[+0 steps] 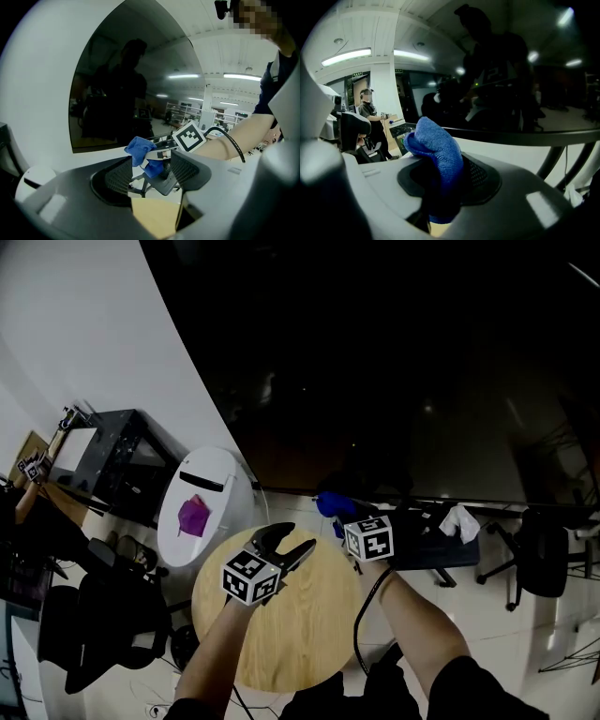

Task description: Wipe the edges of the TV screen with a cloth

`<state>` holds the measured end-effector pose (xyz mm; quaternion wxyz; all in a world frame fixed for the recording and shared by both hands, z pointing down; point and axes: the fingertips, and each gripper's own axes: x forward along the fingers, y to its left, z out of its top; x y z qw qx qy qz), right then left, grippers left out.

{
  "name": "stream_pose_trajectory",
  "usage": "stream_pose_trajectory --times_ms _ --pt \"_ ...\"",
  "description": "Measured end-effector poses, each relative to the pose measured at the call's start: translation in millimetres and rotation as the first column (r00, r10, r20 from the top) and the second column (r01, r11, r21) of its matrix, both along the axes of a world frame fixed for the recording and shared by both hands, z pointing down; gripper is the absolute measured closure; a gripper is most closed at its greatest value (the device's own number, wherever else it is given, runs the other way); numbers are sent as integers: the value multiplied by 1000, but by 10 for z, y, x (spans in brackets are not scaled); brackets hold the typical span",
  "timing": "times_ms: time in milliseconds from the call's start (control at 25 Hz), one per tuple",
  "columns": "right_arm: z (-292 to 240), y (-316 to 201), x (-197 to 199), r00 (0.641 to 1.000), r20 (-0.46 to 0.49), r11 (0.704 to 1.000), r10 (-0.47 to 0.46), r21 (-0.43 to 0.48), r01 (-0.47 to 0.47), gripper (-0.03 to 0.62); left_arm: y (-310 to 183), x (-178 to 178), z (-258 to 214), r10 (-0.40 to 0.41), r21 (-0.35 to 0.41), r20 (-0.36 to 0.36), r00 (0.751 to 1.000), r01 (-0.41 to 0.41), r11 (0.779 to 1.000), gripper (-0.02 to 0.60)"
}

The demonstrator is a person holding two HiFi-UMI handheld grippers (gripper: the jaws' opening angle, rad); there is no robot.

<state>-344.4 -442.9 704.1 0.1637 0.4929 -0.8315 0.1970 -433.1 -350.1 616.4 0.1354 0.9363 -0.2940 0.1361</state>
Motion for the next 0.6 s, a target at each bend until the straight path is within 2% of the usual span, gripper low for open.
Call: stream_pose_trajectory --times_ms 600 --pt "19 205 1261 995 -47 996 84 35 -82 454 151 1126 73 116 -22 -7 993 -116 993 327"
